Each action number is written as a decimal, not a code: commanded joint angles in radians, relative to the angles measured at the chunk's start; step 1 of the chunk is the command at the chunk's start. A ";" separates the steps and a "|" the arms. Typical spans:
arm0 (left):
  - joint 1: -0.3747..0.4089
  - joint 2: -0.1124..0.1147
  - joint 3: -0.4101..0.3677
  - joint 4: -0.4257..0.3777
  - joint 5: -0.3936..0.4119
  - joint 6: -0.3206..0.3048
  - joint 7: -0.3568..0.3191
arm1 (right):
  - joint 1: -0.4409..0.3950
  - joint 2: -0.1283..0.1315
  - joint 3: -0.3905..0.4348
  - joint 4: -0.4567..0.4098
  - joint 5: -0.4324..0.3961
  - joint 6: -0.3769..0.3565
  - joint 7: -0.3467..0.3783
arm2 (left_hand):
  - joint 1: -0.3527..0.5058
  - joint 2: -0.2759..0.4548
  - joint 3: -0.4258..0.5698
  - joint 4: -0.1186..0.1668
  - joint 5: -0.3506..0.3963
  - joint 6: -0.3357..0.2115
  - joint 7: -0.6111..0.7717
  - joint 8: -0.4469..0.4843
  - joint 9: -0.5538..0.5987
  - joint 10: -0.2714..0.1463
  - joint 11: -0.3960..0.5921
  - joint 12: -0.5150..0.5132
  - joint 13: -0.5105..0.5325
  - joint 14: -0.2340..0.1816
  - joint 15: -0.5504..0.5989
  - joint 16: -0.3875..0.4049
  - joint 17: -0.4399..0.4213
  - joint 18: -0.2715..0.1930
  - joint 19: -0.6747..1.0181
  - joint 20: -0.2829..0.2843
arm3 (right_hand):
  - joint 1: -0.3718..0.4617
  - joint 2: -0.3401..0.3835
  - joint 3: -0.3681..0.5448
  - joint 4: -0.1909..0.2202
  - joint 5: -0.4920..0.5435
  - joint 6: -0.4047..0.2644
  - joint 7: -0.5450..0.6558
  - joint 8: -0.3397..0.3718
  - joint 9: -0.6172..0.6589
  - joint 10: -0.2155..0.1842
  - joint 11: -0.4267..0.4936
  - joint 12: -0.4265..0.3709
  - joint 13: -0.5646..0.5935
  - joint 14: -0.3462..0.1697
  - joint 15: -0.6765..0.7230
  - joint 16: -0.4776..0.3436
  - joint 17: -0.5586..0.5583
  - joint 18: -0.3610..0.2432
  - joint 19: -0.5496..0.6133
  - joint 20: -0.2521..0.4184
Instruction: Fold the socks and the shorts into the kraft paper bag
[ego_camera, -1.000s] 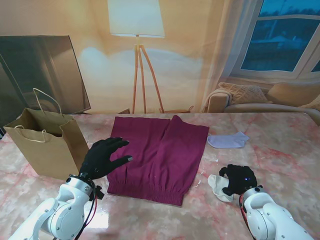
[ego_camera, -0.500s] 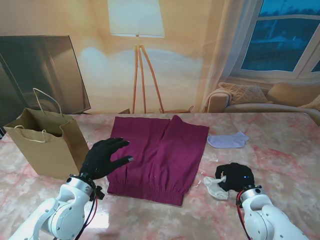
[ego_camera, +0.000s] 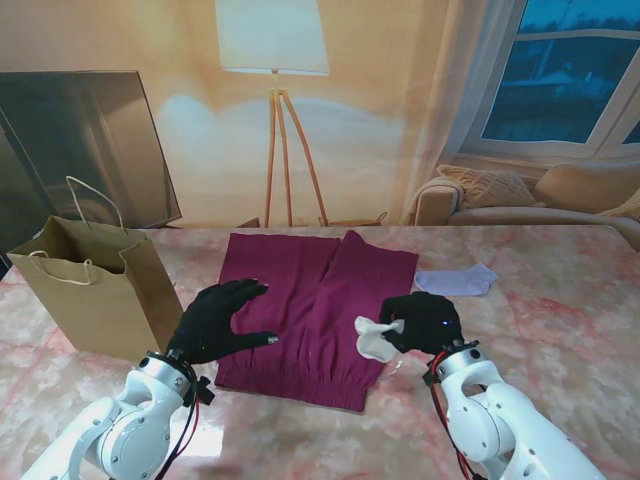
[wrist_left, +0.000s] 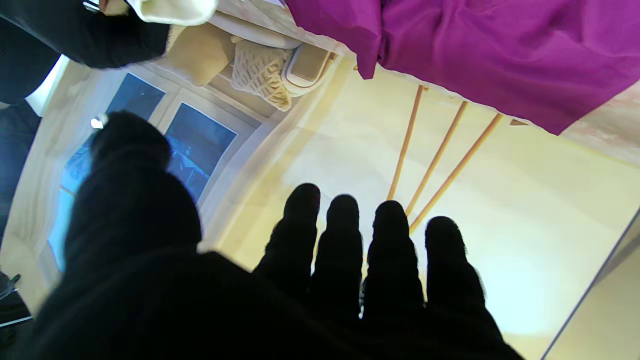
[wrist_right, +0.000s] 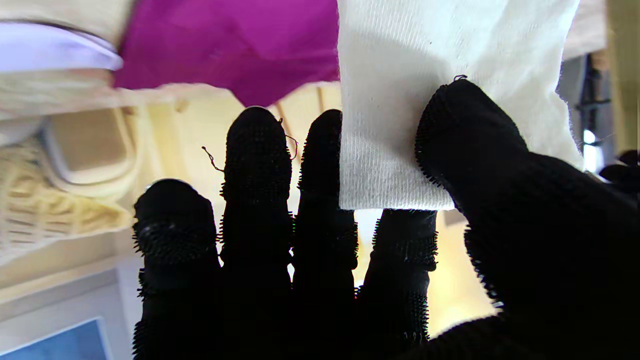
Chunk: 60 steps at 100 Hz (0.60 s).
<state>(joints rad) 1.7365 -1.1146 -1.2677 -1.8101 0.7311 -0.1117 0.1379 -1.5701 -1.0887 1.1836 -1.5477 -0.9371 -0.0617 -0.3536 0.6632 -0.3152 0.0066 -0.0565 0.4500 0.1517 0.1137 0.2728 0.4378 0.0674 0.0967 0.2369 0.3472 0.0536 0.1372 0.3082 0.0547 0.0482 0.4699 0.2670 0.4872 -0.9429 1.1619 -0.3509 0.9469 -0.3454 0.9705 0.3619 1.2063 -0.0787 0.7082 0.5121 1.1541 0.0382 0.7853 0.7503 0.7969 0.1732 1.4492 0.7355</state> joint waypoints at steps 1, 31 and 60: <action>0.008 0.002 0.002 0.003 -0.005 -0.015 0.004 | 0.017 -0.028 -0.033 -0.038 0.002 -0.004 -0.008 | -0.020 -0.052 -0.022 0.027 -0.050 0.025 -0.040 -0.022 -0.057 0.035 -0.029 -0.001 -0.056 -0.001 -0.030 -0.009 -0.006 0.001 -0.027 0.001 | 0.017 0.017 0.011 -0.010 0.030 0.008 0.061 0.005 0.043 0.018 0.023 -0.001 0.036 0.012 0.041 0.029 0.008 0.017 0.074 0.022; 0.037 0.003 -0.028 0.000 -0.015 -0.065 0.001 | 0.141 -0.060 -0.227 -0.025 0.056 0.051 -0.056 | -0.046 -0.091 -0.031 0.009 -0.093 0.040 -0.054 -0.032 -0.099 0.036 -0.037 -0.005 -0.094 -0.005 -0.043 -0.016 -0.020 0.009 -0.068 0.001 | 0.016 0.026 0.012 -0.009 0.025 0.008 0.057 0.014 0.038 0.016 0.024 0.009 0.027 0.005 0.044 0.030 -0.001 0.012 0.069 0.013; 0.054 0.002 -0.051 0.000 -0.009 -0.073 0.010 | 0.202 -0.088 -0.333 -0.016 0.099 0.065 -0.092 | -0.045 -0.114 -0.031 -0.001 -0.069 0.040 -0.023 -0.006 -0.066 0.040 -0.024 0.005 -0.070 0.003 -0.034 -0.012 -0.004 0.027 -0.079 0.018 | 0.011 0.049 0.009 -0.005 0.009 0.000 0.052 0.036 0.014 0.007 0.034 0.032 0.002 -0.001 0.048 0.035 -0.028 0.007 0.055 0.008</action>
<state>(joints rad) 1.7828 -1.1144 -1.3165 -1.8077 0.7216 -0.1827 0.1428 -1.3665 -1.1607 0.8630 -1.5517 -0.8369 0.0039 -0.4408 0.6394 -0.3900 -0.0032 -0.0564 0.3722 0.1868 0.0750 0.2536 0.3694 0.0861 0.0750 0.2357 0.2852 0.0544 0.1219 0.2999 0.0482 0.0696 0.4032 0.2670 0.4868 -0.9296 1.1619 -0.3507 0.9469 -0.3358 0.9716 0.3720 1.2064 -0.0780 0.7165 0.5279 1.1533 0.0382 0.8011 0.7601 0.7815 0.1732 1.4493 0.7355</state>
